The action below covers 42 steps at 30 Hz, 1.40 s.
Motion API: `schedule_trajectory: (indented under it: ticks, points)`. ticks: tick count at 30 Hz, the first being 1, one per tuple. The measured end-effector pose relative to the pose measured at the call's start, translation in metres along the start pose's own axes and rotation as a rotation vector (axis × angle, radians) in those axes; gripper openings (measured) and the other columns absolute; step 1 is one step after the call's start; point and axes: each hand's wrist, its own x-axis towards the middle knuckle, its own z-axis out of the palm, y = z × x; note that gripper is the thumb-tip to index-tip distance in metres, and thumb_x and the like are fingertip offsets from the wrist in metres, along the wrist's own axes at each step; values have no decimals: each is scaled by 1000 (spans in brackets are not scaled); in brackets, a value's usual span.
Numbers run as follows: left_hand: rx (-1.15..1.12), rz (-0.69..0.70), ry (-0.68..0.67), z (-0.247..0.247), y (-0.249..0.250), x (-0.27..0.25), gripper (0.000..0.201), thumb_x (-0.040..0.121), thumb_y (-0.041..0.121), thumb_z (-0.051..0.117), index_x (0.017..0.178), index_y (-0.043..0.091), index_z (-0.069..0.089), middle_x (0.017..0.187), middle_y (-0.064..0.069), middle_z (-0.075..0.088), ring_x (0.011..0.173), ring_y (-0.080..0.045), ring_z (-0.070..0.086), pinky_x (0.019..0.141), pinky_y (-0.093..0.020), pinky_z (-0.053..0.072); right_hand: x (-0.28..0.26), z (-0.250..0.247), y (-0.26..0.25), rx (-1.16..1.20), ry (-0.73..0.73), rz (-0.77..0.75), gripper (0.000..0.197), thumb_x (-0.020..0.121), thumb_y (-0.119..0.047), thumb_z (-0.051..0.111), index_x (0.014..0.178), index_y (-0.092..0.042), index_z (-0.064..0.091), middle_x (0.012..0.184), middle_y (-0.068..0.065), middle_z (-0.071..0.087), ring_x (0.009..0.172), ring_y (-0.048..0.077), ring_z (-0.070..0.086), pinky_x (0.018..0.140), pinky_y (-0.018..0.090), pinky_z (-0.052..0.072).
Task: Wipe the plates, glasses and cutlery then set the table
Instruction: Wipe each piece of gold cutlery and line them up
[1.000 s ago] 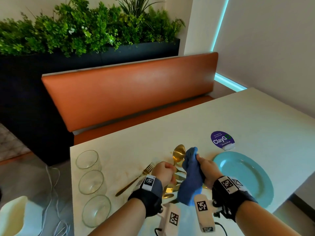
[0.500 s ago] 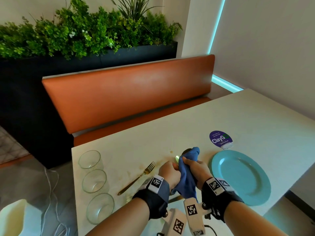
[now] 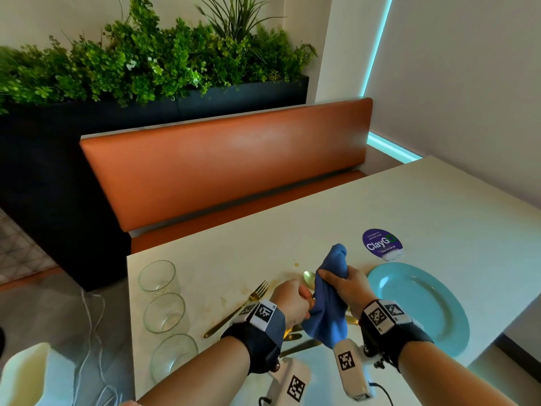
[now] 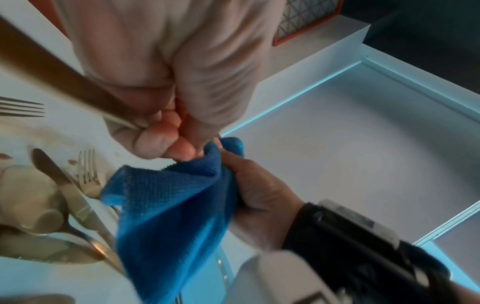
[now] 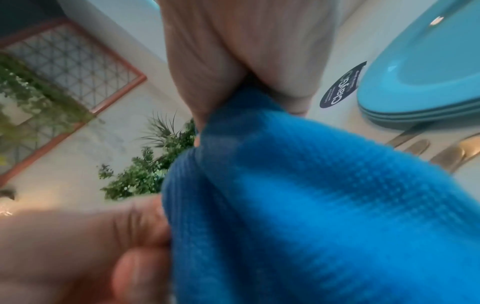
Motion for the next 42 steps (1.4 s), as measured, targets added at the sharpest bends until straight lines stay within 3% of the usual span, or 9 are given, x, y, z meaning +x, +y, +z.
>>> schedule_trajectory:
  ticks: [4,9,15,21,25,30,35,38,42]
  points:
    - [-191,-37,-54,4,-5,1,13,91,10,48,85,18,57,63,-2,57,52,-14,50,55,-25,44,7,-8,-11,29,-36,-52,14,81,-16,69,84,-16,56,84,7,64,87,27,61,85,42,52]
    - [-139,-101,-240,-5,-17,-6,26,99,17,40,80,21,57,75,3,61,62,-9,53,57,-18,43,21,-23,-17,73,25,-53,29,82,-15,68,108,-6,57,96,13,65,95,32,61,88,43,50]
    - [-142,-29,-118,4,-11,-2,29,97,12,43,72,19,56,64,2,56,51,-9,44,49,-17,36,27,-18,-14,137,99,63,28,82,-32,68,82,-6,58,85,16,64,88,32,62,89,45,52]
    - [-168,-35,13,2,-3,15,36,91,2,40,61,18,51,57,-3,51,46,-15,39,49,-24,33,11,10,-14,177,-155,150,22,82,-20,69,85,0,61,82,17,65,83,32,62,86,46,53]
    - [-218,-46,20,1,-5,18,36,93,1,40,63,18,52,56,-2,48,46,-13,37,44,-20,32,12,10,-18,158,-202,144,17,81,-15,71,80,-1,61,82,16,65,78,28,61,77,40,53]
    - [-308,-49,31,5,-7,20,31,93,1,40,68,15,51,60,-3,48,48,-11,38,43,-16,33,17,10,-20,42,-223,128,24,77,-20,75,82,0,64,89,20,67,86,32,63,89,46,53]
    - [-377,-49,-68,-2,1,18,27,96,4,39,80,18,54,70,-1,58,48,-5,53,45,-15,32,26,11,-30,45,-180,70,18,79,-20,72,73,-7,62,81,17,65,81,31,61,88,45,52]
    - [-401,-44,-74,-7,3,18,31,94,-3,41,75,15,58,62,0,60,39,0,53,42,-12,34,29,11,-31,34,-166,63,19,79,-21,72,73,-7,61,78,14,64,80,30,60,84,42,52]
    - [-296,-65,-39,-5,0,28,28,84,-1,51,62,14,60,62,-8,64,51,-15,58,48,-19,39,31,15,-29,-125,-239,61,24,77,-28,73,77,-5,64,92,20,69,92,35,64,91,46,52]
